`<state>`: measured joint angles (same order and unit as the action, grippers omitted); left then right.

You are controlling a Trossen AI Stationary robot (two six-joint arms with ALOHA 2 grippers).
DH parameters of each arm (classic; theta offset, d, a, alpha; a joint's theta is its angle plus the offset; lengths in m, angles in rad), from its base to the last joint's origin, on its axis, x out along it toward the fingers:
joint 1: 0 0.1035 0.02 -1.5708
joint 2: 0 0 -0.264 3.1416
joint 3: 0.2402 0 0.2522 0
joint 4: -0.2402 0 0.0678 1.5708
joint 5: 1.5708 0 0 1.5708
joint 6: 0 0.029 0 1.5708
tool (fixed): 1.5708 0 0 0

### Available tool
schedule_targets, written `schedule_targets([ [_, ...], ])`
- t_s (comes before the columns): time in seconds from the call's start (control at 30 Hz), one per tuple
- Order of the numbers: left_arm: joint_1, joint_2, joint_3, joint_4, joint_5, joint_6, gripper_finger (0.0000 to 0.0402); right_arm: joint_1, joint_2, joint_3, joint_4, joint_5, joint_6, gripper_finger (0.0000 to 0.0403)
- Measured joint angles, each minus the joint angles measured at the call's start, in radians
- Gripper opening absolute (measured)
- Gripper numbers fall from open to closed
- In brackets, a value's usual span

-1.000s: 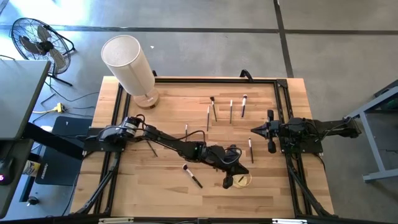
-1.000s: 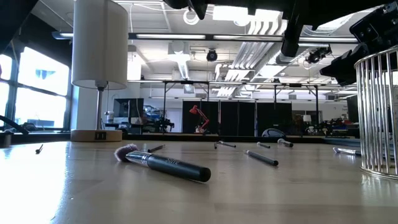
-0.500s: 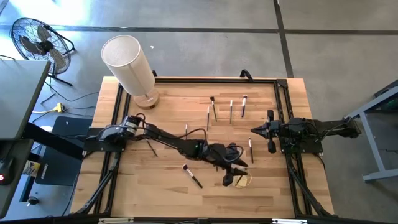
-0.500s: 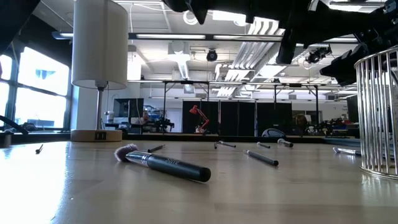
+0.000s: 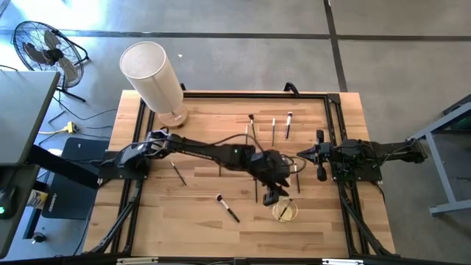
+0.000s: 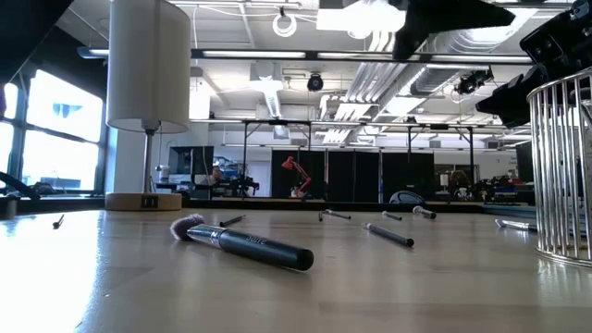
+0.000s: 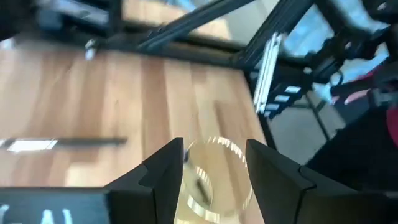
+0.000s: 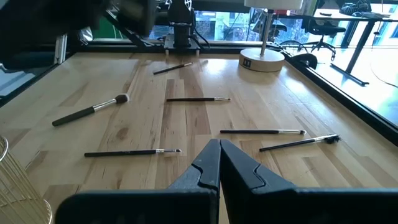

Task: Pick & Place Makeup Brushes
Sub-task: Put the blush brush into the makeup holder

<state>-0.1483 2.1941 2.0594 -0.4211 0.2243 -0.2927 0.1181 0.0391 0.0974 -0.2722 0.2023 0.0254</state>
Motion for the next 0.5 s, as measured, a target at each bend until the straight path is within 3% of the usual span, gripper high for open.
schedule_targets([
  [0.27, 0.085, 0.000, 0.113, -0.366, -0.175, -0.055, 0.0140, 0.000, 0.000, 0.000, 0.000, 0.000, 0.000, 0.0000],
  [0.5, 0.122, 0.000, 0.161, -0.457, -0.175, -0.298, 0.0095, 0.000, 0.000, 0.000, 0.000, 0.000, 0.000, 0.0000],
])
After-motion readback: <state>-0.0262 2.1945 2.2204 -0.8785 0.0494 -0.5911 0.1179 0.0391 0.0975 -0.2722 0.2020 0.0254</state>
